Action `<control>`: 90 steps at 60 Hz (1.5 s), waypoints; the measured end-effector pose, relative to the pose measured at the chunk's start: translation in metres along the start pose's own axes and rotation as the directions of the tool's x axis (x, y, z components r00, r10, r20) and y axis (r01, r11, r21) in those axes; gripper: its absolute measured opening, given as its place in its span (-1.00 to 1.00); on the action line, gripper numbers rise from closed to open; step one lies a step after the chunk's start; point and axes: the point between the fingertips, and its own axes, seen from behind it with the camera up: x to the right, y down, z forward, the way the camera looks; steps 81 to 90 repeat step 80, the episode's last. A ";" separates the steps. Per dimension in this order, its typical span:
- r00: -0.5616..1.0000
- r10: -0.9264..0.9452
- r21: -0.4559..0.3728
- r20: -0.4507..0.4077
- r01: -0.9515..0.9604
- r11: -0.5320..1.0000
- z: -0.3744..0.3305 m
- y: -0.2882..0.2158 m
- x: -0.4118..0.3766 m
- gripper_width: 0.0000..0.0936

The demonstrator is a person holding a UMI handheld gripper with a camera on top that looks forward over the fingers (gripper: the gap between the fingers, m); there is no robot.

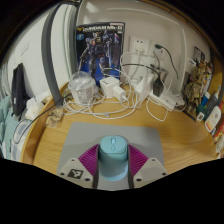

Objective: Arrange mouse

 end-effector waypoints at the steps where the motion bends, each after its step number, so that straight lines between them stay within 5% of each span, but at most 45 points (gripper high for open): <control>1: 1.000 0.002 0.002 0.001 -0.002 1.000 0.000 0.000 0.000 -0.09; 9: 0.999 0.047 -0.018 0.018 -0.047 0.999 0.001 0.001 0.000 0.14; 15: 0.999 0.041 -0.022 -0.015 -0.041 0.999 -0.005 -0.003 0.011 0.85; 45: 0.995 0.097 0.205 0.023 -0.099 0.974 -0.194 -0.125 0.069 0.84; 63: 0.998 0.056 0.303 0.001 -0.054 0.952 -0.290 -0.113 0.120 0.84; 90: 0.993 0.118 0.302 0.010 -0.116 0.946 -0.342 -0.067 0.157 0.82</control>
